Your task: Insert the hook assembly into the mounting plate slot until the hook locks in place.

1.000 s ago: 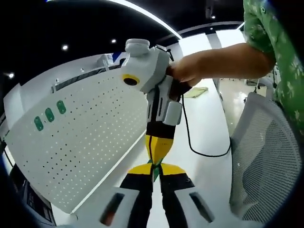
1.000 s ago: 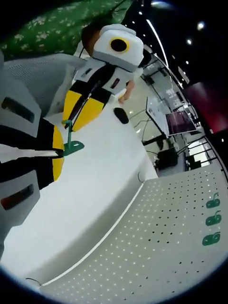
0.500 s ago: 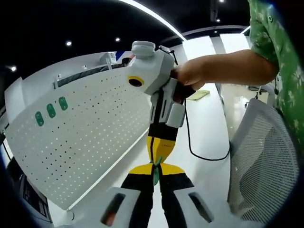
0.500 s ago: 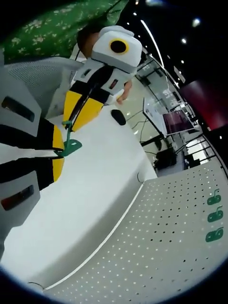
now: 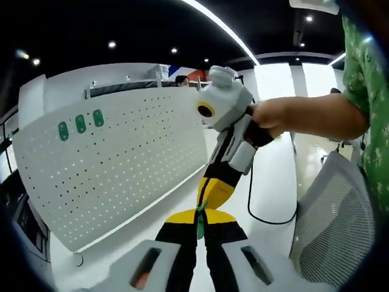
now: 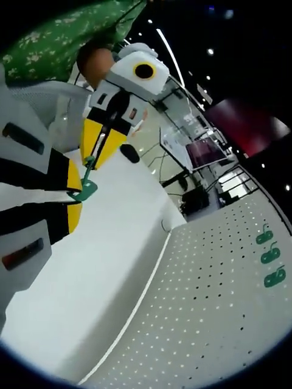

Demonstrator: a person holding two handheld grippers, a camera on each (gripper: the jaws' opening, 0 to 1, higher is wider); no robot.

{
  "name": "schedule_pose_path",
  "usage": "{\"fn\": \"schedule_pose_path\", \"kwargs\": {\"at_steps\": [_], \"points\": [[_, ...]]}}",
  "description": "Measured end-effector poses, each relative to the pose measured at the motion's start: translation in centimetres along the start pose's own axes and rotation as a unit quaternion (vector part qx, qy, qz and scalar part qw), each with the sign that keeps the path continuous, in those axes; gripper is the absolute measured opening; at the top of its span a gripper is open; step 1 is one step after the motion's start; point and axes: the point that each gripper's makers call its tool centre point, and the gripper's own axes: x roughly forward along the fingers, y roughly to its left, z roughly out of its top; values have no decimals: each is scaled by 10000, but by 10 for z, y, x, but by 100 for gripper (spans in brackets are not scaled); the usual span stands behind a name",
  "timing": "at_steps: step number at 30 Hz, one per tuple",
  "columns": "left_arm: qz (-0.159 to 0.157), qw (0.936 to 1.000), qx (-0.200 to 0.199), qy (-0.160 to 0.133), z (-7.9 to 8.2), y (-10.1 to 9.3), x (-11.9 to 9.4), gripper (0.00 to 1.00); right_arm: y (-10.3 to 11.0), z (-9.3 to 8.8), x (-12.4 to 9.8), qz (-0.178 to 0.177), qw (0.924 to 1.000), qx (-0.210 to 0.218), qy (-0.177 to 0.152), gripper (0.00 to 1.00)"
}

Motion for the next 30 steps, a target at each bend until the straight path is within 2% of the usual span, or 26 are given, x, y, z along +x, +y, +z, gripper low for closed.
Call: {"fn": "schedule_pose_path", "kwargs": {"at_steps": [7, 16, 21, 25, 27, 30], "points": [[271, 9986, -397, -219, 8, 11, 1, 3, -3, 15, -3, -162, 9974, 286, -649, 4], [646, 9954, -609, -370, 17, 24, 0, 3, -4, 25, -2, -456, 9908, 523, -1163, 7], [798, 9933, -699, -450, 21, 29, -3, 3, -3, 29, -3, -394, 9840, 916, -1478, 6], [932, 9915, -762, -491, 21, 32, -5, 3, -3, 31, -5, -329, 9803, 1121, -1591, 5], [896, 9912, -820, -520, 21, 31, -6, 3, 0, 32, -5, -196, 9778, 1280, -1646, 2], [895, 9909, -839, -554, 22, 30, -6, 3, -2, 34, -7, -194, 9762, 1343, -1691, 2]]}}
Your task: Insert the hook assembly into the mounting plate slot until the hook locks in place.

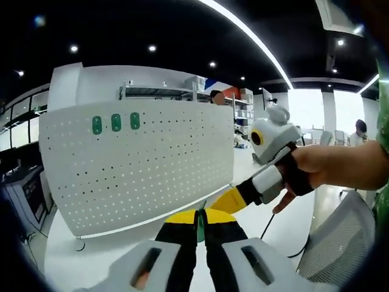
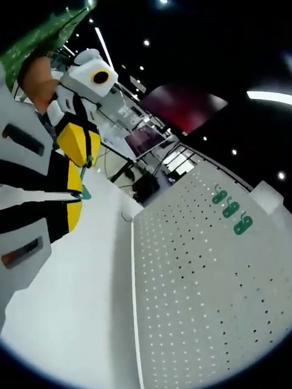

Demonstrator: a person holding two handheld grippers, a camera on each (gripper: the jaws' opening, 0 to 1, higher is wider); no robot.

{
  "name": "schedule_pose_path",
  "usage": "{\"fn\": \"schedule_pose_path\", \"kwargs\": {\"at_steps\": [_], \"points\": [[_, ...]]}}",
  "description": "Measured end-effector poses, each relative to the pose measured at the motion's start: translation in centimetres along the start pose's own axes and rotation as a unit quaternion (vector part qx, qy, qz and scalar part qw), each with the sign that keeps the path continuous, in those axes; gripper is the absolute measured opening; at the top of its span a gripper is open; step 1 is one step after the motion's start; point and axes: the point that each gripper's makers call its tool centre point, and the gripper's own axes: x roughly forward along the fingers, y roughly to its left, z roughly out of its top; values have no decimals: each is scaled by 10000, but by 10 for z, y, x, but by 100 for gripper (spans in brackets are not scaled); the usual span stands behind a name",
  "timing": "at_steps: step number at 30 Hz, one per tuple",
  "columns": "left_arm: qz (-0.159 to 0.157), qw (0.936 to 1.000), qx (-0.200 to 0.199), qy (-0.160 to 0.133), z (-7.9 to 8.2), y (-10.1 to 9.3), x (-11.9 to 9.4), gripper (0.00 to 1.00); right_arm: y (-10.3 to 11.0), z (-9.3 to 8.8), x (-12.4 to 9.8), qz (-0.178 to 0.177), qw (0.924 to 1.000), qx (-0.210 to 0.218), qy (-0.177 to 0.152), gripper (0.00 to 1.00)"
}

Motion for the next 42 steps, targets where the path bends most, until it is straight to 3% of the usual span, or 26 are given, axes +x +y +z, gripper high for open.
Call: {"fn": "schedule_pose_path", "kwargs": {"at_steps": [5, 11, 18, 26, 34, 42], "points": [[-44, 9999, 86, 56, -3, -3, 0, 3, 2, 9, -5, -41, 9999, -49, -85, 0], [-18, 9991, 407, 150, -4, -4, 1, 4, 6, 15, -7, -229, 9982, -554, -9, 0], [25, 9966, 797, 225, -3, -4, 6, 4, 14, 16, -7, -136, 9985, -537, -23, 0], [71, 9944, 1011, 293, -4, -4, 9, 4, 24, 17, -9, -190, 9965, -817, 13, 0], [63, 9940, 1055, 296, -2, -6, 11, 4, 28, 20, -13, -567, 9850, -1627, 54, 0], [36, 9941, 1057, 239, 1, -8, 12, 4, 33, 22, -17, -889, 9725, -2149, 108, 0]]}}
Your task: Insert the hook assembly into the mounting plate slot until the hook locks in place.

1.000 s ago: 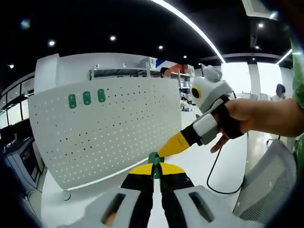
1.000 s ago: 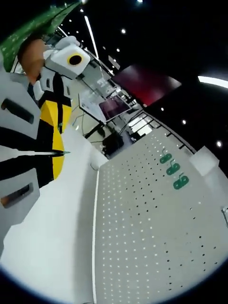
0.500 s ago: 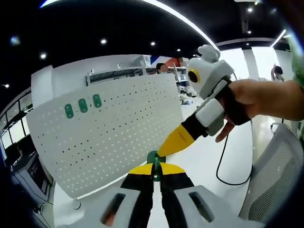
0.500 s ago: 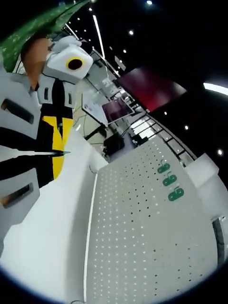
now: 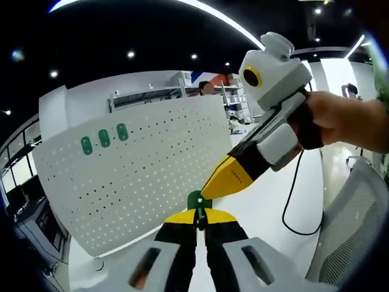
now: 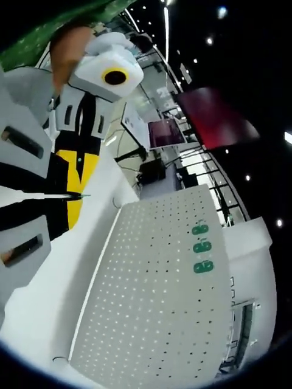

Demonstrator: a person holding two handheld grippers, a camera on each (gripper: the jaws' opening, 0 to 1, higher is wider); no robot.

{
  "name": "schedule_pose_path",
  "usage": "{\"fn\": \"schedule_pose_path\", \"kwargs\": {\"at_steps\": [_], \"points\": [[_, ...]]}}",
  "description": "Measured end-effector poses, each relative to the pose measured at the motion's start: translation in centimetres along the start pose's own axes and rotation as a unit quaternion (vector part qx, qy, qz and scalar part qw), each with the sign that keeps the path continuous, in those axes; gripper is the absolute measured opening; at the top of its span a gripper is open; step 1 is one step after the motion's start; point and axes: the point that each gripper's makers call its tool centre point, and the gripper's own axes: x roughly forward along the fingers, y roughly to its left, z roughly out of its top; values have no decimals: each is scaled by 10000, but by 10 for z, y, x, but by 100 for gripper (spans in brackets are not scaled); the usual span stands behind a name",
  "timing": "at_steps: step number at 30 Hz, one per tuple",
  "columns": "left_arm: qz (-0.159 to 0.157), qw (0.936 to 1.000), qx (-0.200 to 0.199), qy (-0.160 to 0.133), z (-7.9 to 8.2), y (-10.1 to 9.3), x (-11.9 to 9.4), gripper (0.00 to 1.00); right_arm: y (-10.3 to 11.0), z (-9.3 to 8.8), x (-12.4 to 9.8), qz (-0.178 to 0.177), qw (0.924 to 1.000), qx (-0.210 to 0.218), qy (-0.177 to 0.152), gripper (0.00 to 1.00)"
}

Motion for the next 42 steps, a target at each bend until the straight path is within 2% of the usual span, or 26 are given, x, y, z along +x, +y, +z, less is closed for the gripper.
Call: {"fn": "schedule_pose_path", "kwargs": {"at_steps": [10, 15, 24, 36, 42], "points": [[-48, 9999, -34, -148, 5, -3, 0, 3, 0, 2, -6, -111, 9999, 69, 2, 0], [-50, 9997, -182, -181, 5, -4, -1, 3, 3, 3, -7, -151, 9998, -111, 42, 0], [110, 9993, -273, -231, 15, -1, -5, 2, 4, 12, -11, -79, 9997, -189, -89, 0], [274, 9976, -574, -276, 24, -19, 3, 2, -4, 11, -30, -36, 9987, -486, -120, 0], [436, 9960, -696, -341, 31, -21, 8, 2, -13, 18, -38, -73, 9968, -718, -340, 5]]}}
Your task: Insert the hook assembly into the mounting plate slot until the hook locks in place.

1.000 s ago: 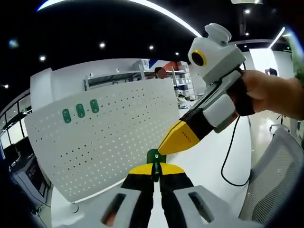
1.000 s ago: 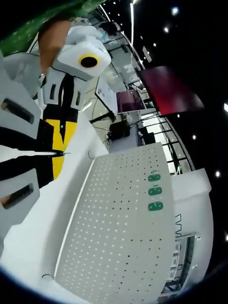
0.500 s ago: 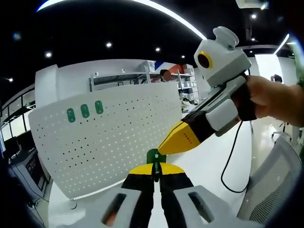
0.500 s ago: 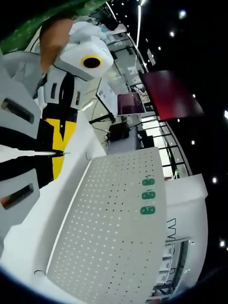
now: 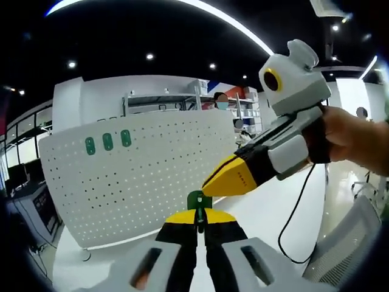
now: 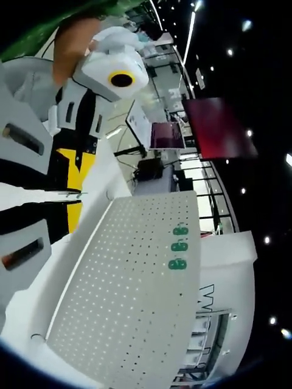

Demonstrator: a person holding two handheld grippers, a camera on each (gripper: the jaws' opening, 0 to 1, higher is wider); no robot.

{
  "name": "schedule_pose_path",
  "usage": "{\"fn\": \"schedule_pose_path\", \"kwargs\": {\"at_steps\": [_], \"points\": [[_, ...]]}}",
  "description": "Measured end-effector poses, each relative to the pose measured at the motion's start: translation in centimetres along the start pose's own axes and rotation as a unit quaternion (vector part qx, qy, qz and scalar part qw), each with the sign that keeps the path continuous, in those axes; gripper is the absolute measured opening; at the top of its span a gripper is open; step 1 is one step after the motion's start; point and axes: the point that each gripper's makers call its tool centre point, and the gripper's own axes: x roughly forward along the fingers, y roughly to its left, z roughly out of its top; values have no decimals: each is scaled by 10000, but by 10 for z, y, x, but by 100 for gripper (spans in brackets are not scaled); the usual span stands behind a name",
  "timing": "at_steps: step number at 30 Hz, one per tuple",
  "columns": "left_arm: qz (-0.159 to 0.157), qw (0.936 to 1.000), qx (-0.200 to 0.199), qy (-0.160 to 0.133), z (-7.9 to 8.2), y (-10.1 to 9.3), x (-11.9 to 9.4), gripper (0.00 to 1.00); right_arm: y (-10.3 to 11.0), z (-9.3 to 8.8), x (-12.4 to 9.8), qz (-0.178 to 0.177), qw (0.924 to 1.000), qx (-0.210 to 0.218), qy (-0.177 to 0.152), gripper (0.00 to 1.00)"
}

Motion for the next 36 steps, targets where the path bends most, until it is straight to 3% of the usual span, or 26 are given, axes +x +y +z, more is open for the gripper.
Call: {"fn": "schedule_pose_path", "kwargs": {"at_steps": [6, 14, 22, 29, 36], "points": [[129, 9999, -16, 7, 4, 4, 4, 2, -11, 6, -9, -126, 9993, -171, -300, 11], [190, 9998, -25, -40, 14, 7, 11, 2, -20, 14, -20, -227, 9975, -259, -614, 27], [218, 9997, -41, -112, 25, 10, 17, 2, -34, 18, -34, -569, 9944, -194, -874, 49], [228, 9996, -68, -164, 35, 11, 24, 2, -46, 19, -49, -775, 9911, -178, -1065, 58], [259, 9994, -100, -208, 48, 16, 31, 2, -52, 26, -70, -814, 9880, -204, -1297, 74]]}}
